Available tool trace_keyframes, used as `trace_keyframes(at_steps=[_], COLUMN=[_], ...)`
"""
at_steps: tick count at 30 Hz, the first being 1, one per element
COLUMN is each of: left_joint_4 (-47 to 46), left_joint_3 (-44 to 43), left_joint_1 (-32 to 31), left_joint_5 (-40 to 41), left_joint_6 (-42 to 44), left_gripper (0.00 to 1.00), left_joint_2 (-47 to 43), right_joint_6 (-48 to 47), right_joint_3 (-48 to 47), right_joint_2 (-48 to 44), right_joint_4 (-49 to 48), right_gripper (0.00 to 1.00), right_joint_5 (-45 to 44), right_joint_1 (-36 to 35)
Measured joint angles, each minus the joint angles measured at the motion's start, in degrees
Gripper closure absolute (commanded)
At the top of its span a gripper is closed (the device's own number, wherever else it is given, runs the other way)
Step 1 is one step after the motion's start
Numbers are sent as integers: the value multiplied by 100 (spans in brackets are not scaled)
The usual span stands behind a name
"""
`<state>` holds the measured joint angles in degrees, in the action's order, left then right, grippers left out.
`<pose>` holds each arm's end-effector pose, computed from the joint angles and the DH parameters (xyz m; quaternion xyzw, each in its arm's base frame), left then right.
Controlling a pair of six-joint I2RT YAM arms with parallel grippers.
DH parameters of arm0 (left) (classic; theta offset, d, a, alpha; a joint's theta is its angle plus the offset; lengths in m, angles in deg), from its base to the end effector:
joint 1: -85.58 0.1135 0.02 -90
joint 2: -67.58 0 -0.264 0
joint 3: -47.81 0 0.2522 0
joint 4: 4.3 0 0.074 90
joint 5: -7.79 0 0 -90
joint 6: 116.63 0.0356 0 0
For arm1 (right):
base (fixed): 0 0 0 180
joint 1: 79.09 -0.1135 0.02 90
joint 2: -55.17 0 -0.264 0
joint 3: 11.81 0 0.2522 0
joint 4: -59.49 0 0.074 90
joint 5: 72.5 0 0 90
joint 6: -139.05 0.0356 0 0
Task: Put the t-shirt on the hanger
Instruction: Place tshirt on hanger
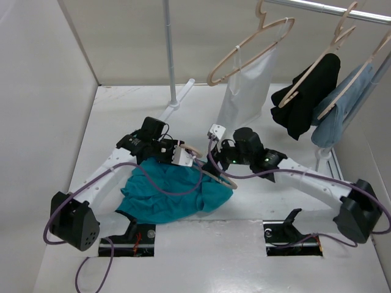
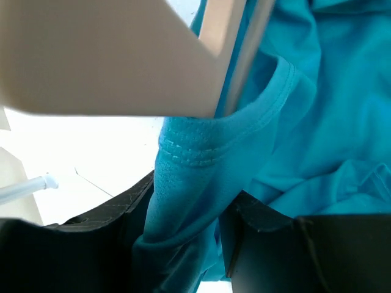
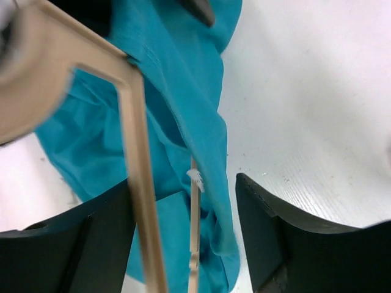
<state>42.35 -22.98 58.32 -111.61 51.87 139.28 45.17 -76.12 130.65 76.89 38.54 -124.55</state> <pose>0.2232 -0.1347 0.2826 0.7744 0.4709 -0.0619 0.4180 0.1981 0.2195 0.2689 -0.4376 0.7292 0.3250 0.4138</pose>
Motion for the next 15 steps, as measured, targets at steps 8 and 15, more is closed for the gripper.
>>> trace_keyframes(at_steps=[8,15], left_joint_4=[81,83], left_joint_3=[210,210], left_joint_1=[0,0], left_joint_5=[57,13], left_joint_6=[140,140], left_gripper=[100,100], left_joint_2=[-87,-90], right_joint_6=[444,992], right_joint_3=[643,765], right_joint_2=[-1928,-1502], right_joint_4=[260,802], right_gripper=[45,47], right_joint_5=[-588,-1209], right_joint_1=[0,109])
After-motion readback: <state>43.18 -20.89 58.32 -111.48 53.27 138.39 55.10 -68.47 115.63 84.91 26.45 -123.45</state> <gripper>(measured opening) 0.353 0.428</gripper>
